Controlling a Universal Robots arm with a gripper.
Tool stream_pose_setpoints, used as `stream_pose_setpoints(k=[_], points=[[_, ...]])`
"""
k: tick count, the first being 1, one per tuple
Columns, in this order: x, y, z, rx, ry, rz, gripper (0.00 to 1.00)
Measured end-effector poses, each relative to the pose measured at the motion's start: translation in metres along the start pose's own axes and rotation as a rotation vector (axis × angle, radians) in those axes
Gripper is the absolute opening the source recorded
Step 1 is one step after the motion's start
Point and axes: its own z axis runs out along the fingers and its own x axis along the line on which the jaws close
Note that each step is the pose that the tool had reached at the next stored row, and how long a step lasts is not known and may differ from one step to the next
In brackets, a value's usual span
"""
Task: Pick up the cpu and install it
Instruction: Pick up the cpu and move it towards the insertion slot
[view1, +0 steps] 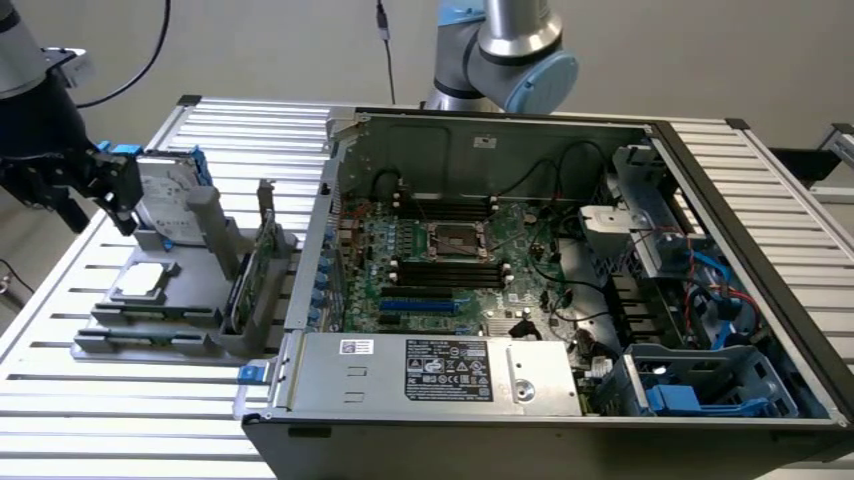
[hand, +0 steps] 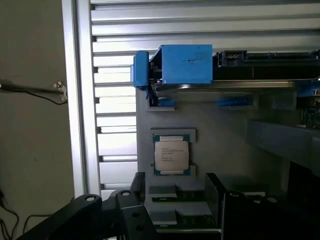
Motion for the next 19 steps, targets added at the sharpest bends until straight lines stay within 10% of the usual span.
stream_pose_setpoints(k=[19], points=[[0.0, -0.0003, 0.0346, 0.0, 0.0001, 0.0, 0.6]])
